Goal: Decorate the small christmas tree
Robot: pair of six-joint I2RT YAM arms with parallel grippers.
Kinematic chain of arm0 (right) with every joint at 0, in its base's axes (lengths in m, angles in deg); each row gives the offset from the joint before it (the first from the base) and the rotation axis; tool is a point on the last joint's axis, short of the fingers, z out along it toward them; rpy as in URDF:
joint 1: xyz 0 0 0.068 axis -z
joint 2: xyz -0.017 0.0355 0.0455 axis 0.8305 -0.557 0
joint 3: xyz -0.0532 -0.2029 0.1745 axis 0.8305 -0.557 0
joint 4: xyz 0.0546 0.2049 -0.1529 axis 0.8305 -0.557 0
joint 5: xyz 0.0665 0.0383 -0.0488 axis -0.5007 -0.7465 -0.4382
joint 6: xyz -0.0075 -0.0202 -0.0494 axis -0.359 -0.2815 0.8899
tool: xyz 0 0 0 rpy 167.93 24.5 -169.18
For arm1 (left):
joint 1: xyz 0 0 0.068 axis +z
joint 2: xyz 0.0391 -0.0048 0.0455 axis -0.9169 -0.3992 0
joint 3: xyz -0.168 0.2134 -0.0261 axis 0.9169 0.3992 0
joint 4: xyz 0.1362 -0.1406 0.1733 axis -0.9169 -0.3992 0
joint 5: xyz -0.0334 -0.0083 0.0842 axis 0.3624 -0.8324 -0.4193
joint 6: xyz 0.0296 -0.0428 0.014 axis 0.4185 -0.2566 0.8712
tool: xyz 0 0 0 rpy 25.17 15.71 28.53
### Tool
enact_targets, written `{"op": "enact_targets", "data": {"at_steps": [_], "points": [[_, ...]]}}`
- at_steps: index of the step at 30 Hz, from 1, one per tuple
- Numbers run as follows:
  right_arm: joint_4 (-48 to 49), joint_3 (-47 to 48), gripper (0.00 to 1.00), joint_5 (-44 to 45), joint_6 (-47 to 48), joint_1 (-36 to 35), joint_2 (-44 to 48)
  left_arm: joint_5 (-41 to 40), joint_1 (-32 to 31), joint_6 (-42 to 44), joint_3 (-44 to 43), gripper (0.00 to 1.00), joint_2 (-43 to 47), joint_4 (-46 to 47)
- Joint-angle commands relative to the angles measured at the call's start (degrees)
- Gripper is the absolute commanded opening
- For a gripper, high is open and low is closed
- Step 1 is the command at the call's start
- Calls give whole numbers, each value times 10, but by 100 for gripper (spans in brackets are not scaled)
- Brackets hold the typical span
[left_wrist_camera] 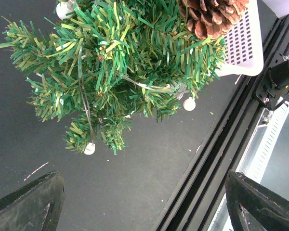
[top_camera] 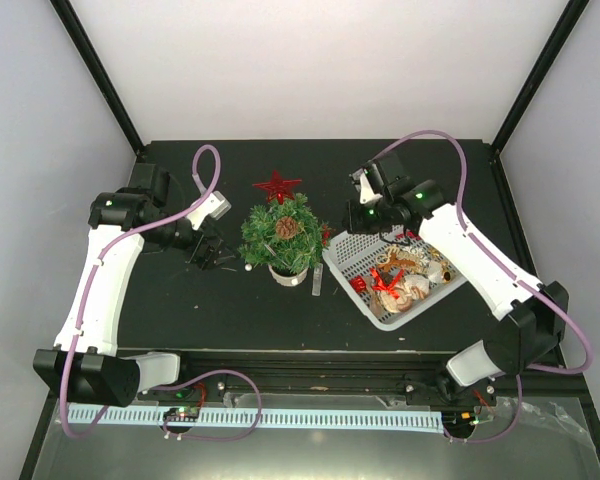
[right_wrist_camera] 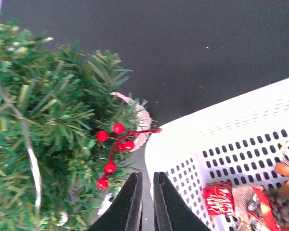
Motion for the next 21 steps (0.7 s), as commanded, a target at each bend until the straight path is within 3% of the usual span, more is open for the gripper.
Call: {"op": "enact_targets", "data": {"at_steps": [1,7,14,21], "points": [[-37,-16,11,44,-10,15,2,14,4,7,0,91,8,6],[-95,-68,41,126,-20,43,18,9,8,5,4,91,12,9],[-83,-165,44,121,-50,137,36,12,14,-1,14,91,14,26],[-66,-200,44,88,-75,209,18,15,16,-4,24,91,21,40]]}}
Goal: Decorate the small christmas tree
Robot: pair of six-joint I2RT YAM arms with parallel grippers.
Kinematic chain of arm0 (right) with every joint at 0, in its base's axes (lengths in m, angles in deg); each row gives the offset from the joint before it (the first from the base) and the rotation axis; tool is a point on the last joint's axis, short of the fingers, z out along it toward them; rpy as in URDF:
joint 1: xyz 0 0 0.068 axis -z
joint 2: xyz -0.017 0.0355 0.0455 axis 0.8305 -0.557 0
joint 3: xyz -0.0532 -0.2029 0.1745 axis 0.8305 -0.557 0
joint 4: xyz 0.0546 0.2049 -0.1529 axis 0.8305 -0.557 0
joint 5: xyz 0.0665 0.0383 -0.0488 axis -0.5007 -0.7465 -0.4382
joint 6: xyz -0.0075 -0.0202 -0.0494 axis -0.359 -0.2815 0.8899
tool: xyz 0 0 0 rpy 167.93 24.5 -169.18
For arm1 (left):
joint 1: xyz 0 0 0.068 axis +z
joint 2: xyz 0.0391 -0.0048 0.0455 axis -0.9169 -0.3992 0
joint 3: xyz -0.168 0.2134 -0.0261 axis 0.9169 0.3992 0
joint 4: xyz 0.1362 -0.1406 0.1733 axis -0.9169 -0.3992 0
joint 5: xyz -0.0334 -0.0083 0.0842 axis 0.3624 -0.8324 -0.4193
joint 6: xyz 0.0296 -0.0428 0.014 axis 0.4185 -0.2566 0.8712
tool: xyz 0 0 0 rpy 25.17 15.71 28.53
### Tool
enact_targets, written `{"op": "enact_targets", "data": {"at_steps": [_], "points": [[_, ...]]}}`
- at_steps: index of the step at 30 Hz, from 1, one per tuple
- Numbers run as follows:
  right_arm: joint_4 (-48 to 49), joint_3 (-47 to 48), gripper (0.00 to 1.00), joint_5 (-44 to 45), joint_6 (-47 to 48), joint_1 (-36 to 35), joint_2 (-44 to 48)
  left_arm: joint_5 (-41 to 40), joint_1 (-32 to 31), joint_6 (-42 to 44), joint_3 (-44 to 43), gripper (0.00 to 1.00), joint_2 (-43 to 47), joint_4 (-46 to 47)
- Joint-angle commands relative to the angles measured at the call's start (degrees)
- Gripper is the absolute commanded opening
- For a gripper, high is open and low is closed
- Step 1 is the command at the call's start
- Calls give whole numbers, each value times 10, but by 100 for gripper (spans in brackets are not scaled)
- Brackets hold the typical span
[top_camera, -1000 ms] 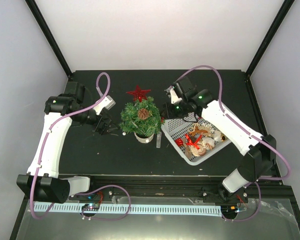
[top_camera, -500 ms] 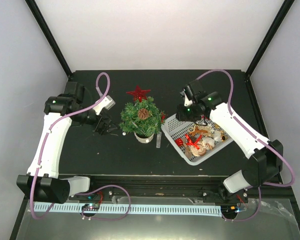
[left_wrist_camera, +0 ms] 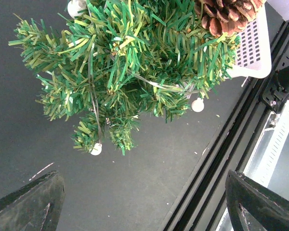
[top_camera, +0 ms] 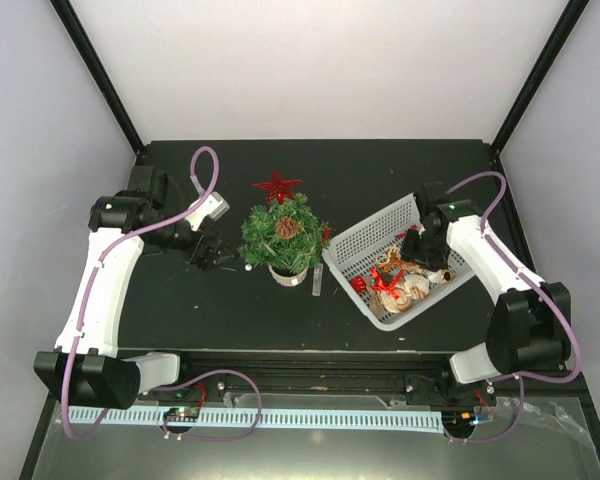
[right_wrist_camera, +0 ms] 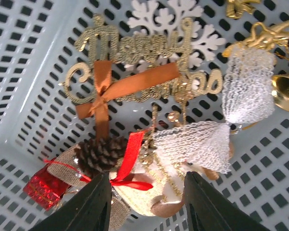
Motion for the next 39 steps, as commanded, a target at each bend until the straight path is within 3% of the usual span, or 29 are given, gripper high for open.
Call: {"op": "enact_targets", "data": {"at_steps": [1,7,10,19,26,34,39], "points": [[13,-9,44,-12,-26,25,-9,16,7,-1,6,91,14,20],[26,-22,50,-37,-37,44,-58,20,10,7,18,91,11,22],[39,-32,57,-37,-43,46,-74,22,12,10,19,91,9,21],[103,-58,56,-37,-59,93,-103,27,13,10,16,91,6,19],[126,-58,45,-39,-51,103,-118,28,12,10,24,91,6,19],[136,-62,20,-47,-44,104,-124,28,14,10,29,91,6,21],[133,-60,10,-36,-38,104,-119,28,15,11,30,91,5,24]]}}
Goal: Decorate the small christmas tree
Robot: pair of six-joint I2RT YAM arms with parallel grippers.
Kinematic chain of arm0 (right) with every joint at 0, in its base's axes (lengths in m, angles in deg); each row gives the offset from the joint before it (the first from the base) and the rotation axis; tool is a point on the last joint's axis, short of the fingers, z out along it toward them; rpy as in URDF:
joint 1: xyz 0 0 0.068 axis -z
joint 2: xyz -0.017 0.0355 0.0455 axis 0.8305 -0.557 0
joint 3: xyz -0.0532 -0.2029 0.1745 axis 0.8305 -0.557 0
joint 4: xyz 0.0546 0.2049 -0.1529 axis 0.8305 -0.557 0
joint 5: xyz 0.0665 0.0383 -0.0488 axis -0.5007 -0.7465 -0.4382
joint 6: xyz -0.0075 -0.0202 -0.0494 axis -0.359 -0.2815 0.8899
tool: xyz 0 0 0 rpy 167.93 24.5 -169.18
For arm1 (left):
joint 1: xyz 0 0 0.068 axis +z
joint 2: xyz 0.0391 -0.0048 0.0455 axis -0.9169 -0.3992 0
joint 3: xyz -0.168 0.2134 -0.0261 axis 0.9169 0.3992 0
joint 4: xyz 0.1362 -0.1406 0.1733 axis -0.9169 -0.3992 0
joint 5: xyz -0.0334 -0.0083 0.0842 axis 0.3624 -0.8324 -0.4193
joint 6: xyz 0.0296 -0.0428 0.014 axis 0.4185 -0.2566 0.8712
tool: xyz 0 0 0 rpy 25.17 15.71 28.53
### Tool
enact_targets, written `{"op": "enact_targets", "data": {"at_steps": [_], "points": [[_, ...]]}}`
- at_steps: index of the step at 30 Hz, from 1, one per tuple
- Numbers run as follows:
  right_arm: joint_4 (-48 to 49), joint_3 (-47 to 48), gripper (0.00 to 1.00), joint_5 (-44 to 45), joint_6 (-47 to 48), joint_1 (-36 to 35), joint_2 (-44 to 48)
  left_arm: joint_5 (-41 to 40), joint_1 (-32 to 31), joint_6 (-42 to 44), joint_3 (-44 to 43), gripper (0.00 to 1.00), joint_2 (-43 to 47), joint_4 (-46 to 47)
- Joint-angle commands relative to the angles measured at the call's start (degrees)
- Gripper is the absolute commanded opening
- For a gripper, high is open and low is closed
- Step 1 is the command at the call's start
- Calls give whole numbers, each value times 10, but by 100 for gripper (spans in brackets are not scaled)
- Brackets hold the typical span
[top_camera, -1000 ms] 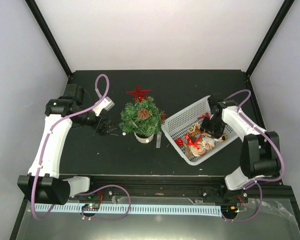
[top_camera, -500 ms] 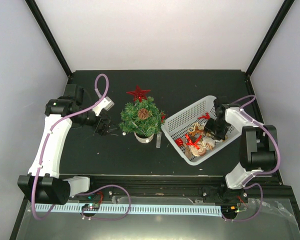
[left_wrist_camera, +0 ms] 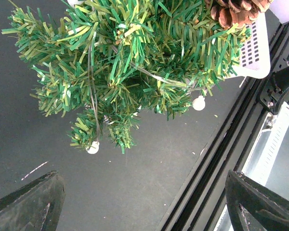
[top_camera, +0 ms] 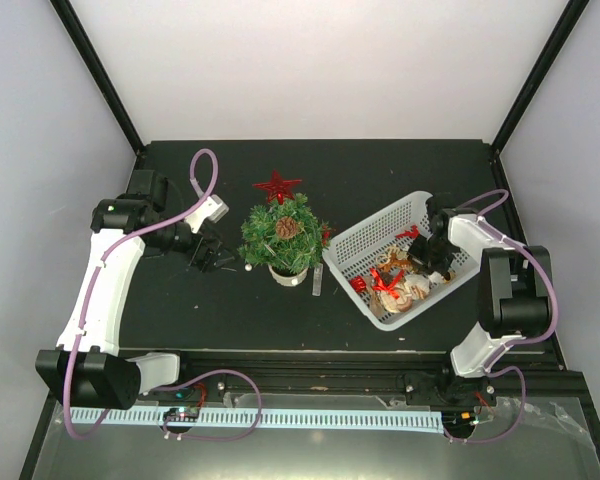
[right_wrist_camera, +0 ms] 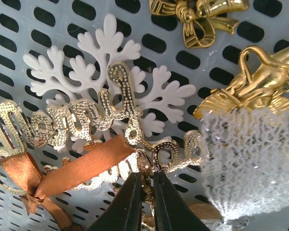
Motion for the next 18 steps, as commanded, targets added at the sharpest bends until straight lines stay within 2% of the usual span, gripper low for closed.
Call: {"op": "enact_targets", "data": {"at_steps": [1,9,18], "points": [[6,-1,9,9,6,2,5,15,5,10,2,91,2,11],[-9,21,5,31,16,3,28,14,6,11,2,91,2,13],[-47,72,5,121,45,-10,97,12,6,9,-6,91,-3,19]]}}
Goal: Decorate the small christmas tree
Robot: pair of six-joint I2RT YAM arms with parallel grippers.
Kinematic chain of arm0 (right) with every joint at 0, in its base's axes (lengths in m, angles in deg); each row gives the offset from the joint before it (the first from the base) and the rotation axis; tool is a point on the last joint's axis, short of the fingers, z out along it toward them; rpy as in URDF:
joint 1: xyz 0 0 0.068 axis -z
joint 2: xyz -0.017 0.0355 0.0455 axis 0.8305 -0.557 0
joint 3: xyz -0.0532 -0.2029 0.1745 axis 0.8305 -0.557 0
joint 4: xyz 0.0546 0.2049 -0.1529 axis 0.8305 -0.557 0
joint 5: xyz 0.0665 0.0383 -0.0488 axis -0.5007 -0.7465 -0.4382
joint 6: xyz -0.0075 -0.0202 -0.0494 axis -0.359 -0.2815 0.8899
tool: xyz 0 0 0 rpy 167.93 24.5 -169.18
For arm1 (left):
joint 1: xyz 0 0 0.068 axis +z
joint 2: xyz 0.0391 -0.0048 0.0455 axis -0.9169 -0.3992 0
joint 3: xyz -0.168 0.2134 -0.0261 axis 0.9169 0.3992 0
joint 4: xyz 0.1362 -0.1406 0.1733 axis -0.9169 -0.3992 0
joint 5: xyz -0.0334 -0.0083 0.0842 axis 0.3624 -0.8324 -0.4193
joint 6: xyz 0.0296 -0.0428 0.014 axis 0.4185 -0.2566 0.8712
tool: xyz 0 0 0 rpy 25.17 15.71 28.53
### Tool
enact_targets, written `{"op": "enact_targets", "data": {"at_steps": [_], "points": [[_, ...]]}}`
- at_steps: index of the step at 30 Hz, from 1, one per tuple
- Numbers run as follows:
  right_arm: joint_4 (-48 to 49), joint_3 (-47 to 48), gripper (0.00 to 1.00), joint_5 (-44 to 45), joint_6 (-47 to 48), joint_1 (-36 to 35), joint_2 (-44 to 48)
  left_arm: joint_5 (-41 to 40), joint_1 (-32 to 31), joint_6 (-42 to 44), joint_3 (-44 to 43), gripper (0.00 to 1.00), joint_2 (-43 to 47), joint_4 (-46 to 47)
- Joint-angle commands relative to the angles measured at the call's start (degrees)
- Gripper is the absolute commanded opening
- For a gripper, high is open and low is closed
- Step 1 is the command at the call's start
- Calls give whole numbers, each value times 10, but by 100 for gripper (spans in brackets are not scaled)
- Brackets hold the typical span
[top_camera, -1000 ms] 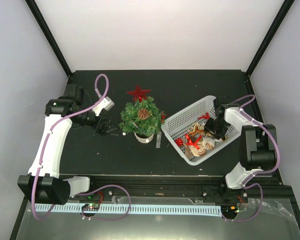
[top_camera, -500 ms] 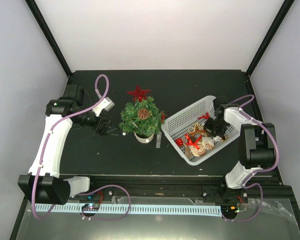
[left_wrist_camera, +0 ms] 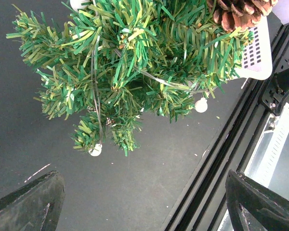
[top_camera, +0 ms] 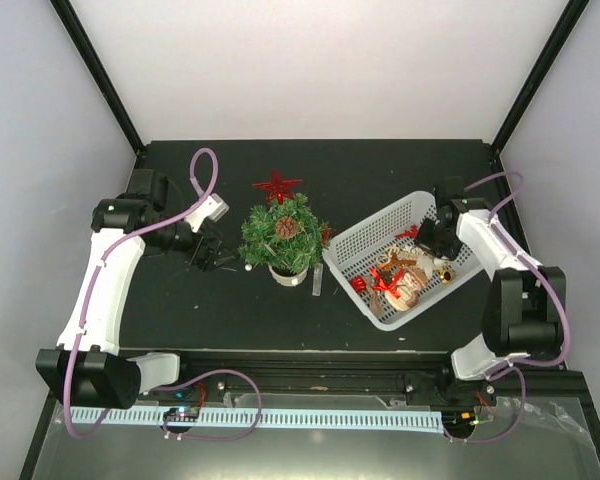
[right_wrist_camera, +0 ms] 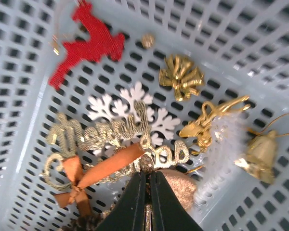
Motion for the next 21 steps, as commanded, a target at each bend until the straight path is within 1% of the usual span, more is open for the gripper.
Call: {"op": "enact_targets", "data": {"at_steps": [1,4,7,10,15,18,20,21], "points": [[-24,34,5,73,22,-12,52,12,6,9,-9,91,-3,11],[-34,47,5,104,29,-39,82,9,6,8,-15,91,-4,11],[-36,67,6,150,42,-89,120,6,5,8,-18,92,-5,8],[-38,77,6,149,41,-103,153,2,5,8,-20,92,-5,7],[-25,83,6,110,46,-121,209,-1,5,5,-21,92,-6,6],[-10,109,8,91,65,-168,245,0,8,-2,-24,92,-6,6],[-16,152,10,95,76,-216,253,2,12,-9,-28,92,-5,9],[-25,190,10,95,79,-239,252,4,16,-12,-29,92,-5,11]]}}
